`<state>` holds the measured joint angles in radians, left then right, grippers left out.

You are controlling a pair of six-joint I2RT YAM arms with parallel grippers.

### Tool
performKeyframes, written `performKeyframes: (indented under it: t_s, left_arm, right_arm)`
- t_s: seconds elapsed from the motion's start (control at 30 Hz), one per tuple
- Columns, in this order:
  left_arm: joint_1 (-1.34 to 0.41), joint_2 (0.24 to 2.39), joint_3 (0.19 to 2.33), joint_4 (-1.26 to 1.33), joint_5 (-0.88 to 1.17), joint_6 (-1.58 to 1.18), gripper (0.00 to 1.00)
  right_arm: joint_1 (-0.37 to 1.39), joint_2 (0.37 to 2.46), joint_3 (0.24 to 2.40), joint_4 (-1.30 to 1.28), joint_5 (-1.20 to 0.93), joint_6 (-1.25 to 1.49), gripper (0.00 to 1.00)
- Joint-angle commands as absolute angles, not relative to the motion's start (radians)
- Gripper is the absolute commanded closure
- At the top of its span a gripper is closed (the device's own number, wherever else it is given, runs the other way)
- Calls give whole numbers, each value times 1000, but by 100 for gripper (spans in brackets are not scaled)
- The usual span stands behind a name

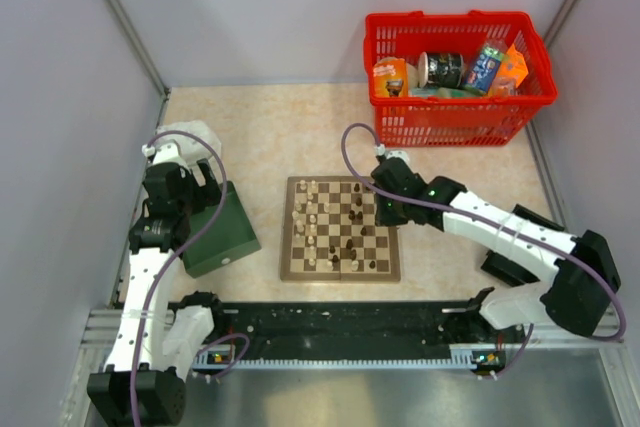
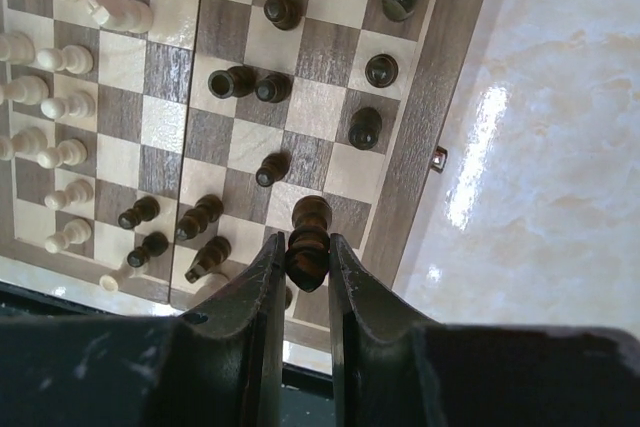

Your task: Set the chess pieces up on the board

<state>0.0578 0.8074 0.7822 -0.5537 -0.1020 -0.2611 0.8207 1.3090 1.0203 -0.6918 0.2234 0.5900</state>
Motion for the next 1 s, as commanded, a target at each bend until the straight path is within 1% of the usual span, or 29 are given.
performKeyframes:
  t_s: [0.0,0.3,0.63,0.97]
  left_arm:
    - [58,796,782,-538,-106,-256,2]
    - [57,798,784,-540,-103,-256,2]
    - [58,798,782,-538,-103,-256,2]
    - [58,801,782,-538,-101,-256,2]
  right_arm:
    - [831,1347,1023,-689,247,611,91]
    - [831,1410,997,-637,247,618,91]
    - [830,1439,974,-631,304,638,90]
    - [831,1451,951,-588,304,647,89]
